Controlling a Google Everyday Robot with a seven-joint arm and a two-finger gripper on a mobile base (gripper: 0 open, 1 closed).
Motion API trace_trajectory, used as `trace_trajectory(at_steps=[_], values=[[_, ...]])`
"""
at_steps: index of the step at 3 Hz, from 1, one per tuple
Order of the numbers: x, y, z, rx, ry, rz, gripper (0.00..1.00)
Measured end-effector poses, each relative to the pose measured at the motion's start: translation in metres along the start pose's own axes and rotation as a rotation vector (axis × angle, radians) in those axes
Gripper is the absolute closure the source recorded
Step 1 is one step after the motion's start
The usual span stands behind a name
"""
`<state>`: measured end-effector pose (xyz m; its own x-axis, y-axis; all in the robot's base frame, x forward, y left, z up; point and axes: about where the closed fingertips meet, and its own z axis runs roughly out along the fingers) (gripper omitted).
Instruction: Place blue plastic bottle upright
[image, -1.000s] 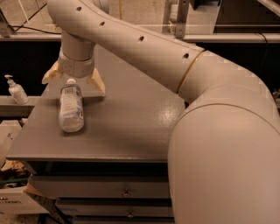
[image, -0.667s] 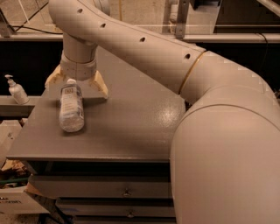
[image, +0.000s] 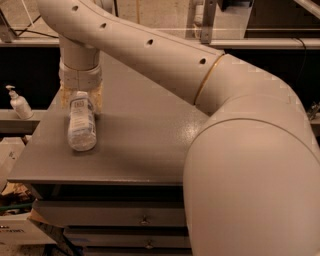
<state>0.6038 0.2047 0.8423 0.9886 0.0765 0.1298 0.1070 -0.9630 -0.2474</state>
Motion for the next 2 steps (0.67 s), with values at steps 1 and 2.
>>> trace_trajectory(at_steps=[1, 2], values=[[-0.0019, -0.0056, -0.0017, -0.008, 0.000, -0.016, 0.64], [-0.0029, -0.0083, -0.0053, -0.014, 0.006, -0.024, 0.88]])
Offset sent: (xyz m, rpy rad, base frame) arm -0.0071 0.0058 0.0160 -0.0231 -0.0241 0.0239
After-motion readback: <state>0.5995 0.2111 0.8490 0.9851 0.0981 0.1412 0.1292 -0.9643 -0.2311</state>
